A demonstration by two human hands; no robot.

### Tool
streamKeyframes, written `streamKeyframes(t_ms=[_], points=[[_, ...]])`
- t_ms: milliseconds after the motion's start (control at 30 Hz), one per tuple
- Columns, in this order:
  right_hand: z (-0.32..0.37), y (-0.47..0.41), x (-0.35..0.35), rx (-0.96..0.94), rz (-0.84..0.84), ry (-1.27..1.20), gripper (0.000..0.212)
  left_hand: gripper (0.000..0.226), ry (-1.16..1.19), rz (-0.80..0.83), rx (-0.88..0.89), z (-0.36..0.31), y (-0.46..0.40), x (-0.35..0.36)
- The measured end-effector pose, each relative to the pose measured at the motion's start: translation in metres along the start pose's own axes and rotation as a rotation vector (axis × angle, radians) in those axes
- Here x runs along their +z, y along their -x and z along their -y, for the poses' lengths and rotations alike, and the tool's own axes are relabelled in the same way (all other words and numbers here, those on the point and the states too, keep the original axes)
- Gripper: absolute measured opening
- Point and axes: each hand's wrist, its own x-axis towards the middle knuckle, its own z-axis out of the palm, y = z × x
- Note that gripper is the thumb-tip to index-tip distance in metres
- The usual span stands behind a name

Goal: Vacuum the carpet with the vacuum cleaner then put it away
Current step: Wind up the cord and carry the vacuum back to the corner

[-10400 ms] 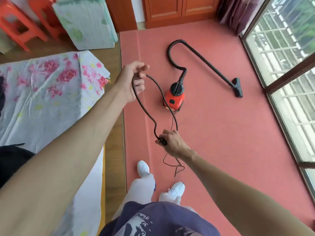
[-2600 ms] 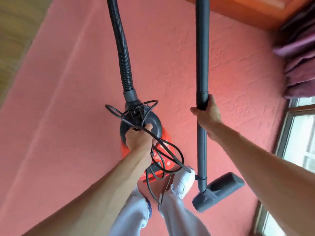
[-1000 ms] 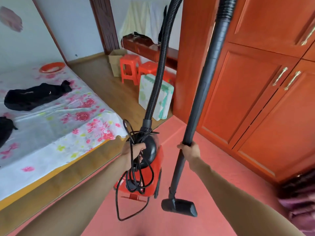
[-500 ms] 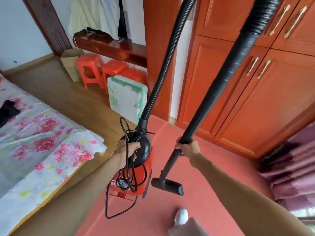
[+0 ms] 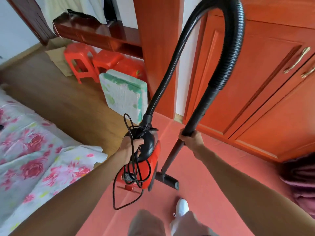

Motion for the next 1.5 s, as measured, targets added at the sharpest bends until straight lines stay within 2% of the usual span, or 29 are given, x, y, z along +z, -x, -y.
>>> streamKeyframes(t_ms=[67,233,333,567,700,800,900,1067,1167,1233,1300,1400,1500], points=[[0.019,-0.025,0.007,0.003,-0.022,0.002,0.024,0.003,0.017,-0.012,-0.016,-0.016,-0.027,0.0],[0.06,-0.093,0.038,0.001,-0.08,0.065,0.036,0.005,0.031,0.056,-0.058,-0.043,-0.117,-0.003],[0.076,-0.136,0.053,0.008,-0.139,0.136,0.033,0.008,0.037,0.119,-0.105,-0.051,-0.181,0.006],[0.079,-0.236,0.074,0.106,-0.274,0.191,0.018,0.048,0.024,0.17,-0.195,-0.03,-0.303,0.043],[0.042,-0.304,0.067,0.201,-0.272,0.134,0.025,0.016,-0.021,0.16,-0.202,-0.027,-0.346,0.075],[0.027,-0.341,0.066,0.224,-0.273,0.183,0.02,0.016,-0.019,0.174,-0.232,-0.01,-0.386,0.107],[0.014,-0.374,0.066,0.152,-0.217,0.292,0.022,0.018,-0.012,0.155,-0.245,0.011,-0.422,0.139],[-0.007,-0.434,0.065,-0.002,-0.181,0.354,0.039,0.019,-0.003,0.136,-0.242,0.048,-0.481,0.198],[-0.026,-0.465,0.081,-0.096,-0.246,0.319,0.028,0.029,-0.035,0.159,-0.225,0.08,-0.518,0.238],[-0.033,-0.482,0.096,-0.196,-0.323,0.303,0.025,0.024,-0.062,0.18,-0.2,0.097,-0.539,0.261],[-0.034,-0.498,0.112,-0.318,-0.324,0.336,0.029,0.022,-0.092,0.194,-0.174,0.114,-0.562,0.279],[-0.04,-0.515,0.136,-0.468,-0.32,0.37,0.027,0.033,-0.129,0.202,-0.156,0.141,-0.594,0.299],[-0.052,-0.527,0.157,-0.502,-0.351,0.334,0.021,0.035,-0.149,0.21,-0.159,0.16,-0.62,0.314]])
